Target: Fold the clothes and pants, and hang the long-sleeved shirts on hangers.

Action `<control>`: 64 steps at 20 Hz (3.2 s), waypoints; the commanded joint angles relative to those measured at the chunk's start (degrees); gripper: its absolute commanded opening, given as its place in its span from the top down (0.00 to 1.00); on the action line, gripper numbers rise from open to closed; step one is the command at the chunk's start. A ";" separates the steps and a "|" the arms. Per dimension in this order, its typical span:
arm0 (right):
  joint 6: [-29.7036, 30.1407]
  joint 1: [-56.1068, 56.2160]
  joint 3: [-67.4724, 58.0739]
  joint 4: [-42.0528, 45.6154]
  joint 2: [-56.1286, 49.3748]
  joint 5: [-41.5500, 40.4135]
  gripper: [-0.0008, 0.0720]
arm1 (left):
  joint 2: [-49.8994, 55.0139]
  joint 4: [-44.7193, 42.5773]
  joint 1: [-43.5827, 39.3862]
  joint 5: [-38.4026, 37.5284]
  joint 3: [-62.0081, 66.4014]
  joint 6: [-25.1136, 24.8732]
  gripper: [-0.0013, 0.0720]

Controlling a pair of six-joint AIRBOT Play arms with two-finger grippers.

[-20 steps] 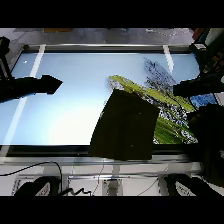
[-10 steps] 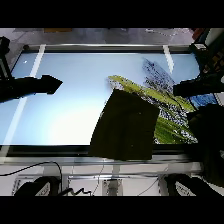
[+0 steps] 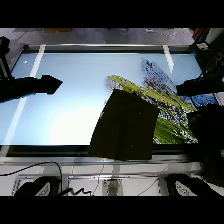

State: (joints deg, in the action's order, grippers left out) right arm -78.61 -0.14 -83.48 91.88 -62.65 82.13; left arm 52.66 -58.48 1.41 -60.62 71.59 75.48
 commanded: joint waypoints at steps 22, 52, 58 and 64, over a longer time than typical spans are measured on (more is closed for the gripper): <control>14.23 -16.48 58.62 -37.11 -1.64 -5.22 0.23 | 8.41 -9.51 0.07 0.39 -0.07 -0.02 0.21; 23.87 -16.48 58.62 -40.48 -6.67 -10.10 0.36 | 23.04 20.52 -13.92 -1.25 -43.74 -26.45 0.19; 23.58 -16.48 56.94 -43.30 -6.62 -10.19 0.35 | 23.04 26.73 -15.80 6.36 -43.65 -27.12 0.95; 13.88 -16.48 51.89 -33.14 -6.64 -6.60 0.35 | 23.04 39.12 -15.82 15.67 -42.16 -27.17 0.96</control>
State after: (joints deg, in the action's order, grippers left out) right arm -60.20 -16.60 -29.93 54.35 -69.32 72.47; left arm 75.77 -26.17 -14.26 -48.93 28.75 48.42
